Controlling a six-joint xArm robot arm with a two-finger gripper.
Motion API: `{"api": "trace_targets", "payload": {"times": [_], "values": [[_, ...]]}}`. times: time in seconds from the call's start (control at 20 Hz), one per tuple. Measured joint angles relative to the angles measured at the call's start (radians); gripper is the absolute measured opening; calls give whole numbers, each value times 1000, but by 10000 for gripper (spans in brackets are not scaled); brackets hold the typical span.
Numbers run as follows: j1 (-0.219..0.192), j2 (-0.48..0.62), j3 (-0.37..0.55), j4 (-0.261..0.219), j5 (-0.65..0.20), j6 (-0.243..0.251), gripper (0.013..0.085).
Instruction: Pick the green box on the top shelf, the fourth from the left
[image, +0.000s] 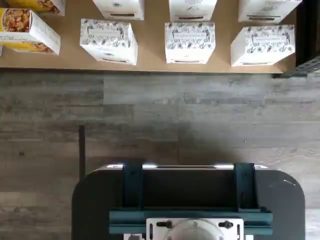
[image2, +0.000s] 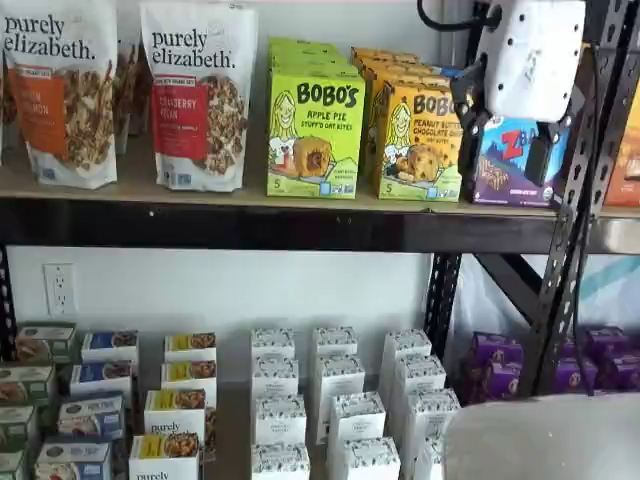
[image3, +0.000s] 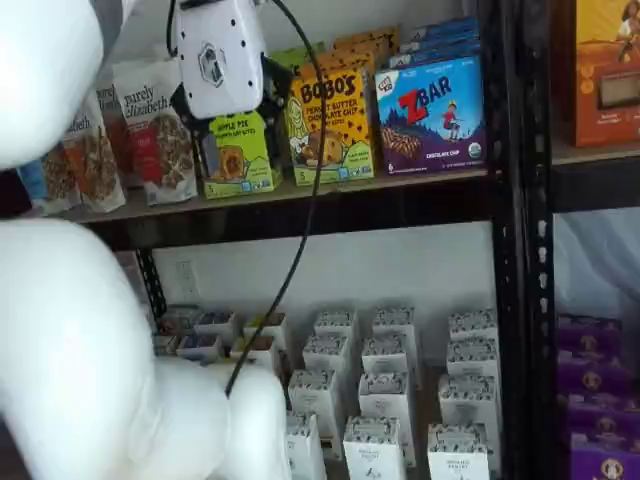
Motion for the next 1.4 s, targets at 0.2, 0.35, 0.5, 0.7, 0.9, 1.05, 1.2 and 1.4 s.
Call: {"api": "trace_targets", "payload": {"times": [0.2,0.35,0.5,0.7,0.9,1.05,1.2,1.4], "values": [[-32,-35,31,35,-59,-20,850],[-30,-36,31,35,-62,-19,850],[-26,-37,32,35,-66,-16,850],[0,-35,39,17,-81,3,850],[10,-28,52,23,-104,15,850],[9,-21,59,35,-124,17,850],[0,7,49,52,-118,13,850],[33,19,50,27,-151,36,850]]}}
